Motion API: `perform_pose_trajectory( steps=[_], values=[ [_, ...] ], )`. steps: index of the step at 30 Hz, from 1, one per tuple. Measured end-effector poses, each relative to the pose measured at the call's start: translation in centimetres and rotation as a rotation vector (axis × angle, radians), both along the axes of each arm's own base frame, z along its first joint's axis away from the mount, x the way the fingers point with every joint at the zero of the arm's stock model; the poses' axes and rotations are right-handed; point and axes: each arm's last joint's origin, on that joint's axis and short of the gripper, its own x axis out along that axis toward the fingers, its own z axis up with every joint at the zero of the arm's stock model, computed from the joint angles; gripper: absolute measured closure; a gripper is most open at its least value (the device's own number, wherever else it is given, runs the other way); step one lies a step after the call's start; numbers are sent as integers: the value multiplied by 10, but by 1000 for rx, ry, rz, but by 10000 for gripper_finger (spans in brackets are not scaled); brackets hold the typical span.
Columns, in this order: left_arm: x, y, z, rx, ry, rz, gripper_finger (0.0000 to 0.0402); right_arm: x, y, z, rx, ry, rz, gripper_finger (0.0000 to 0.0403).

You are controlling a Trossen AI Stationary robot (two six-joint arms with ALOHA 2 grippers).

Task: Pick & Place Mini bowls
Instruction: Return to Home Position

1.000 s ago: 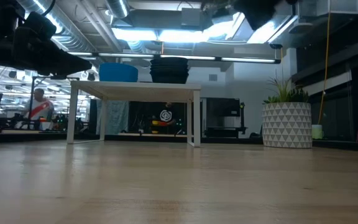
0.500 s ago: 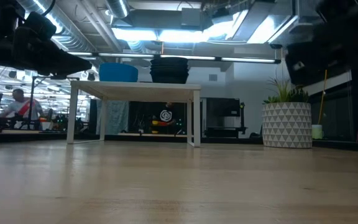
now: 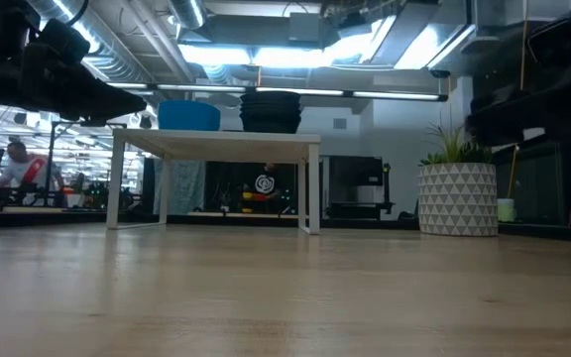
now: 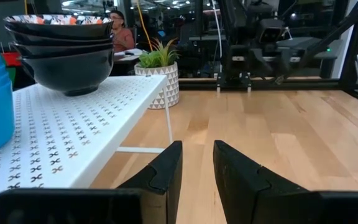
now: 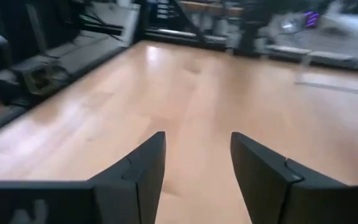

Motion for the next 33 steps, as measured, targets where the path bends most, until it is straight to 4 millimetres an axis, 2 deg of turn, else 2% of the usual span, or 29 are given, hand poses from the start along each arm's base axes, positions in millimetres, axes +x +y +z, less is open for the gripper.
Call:
perform_pose_trajectory(
  steps=[8, 16, 24, 33],
  values=[
    [0, 0, 0, 0, -2, 0, 315, -12, -18, 6, -127, 8, -95, 221],
    [0, 0, 0, 0, -2, 0, 315, -24, -24, 11, -226, -24, -97, 221],
    [0, 0, 0, 0, -2, 0, 315, -35, -28, 5, -251, 38, -114, 221],
    [0, 0, 0, 0, -2, 0, 315, -37, -28, 9, -236, -5, -123, 221]
  ],
)
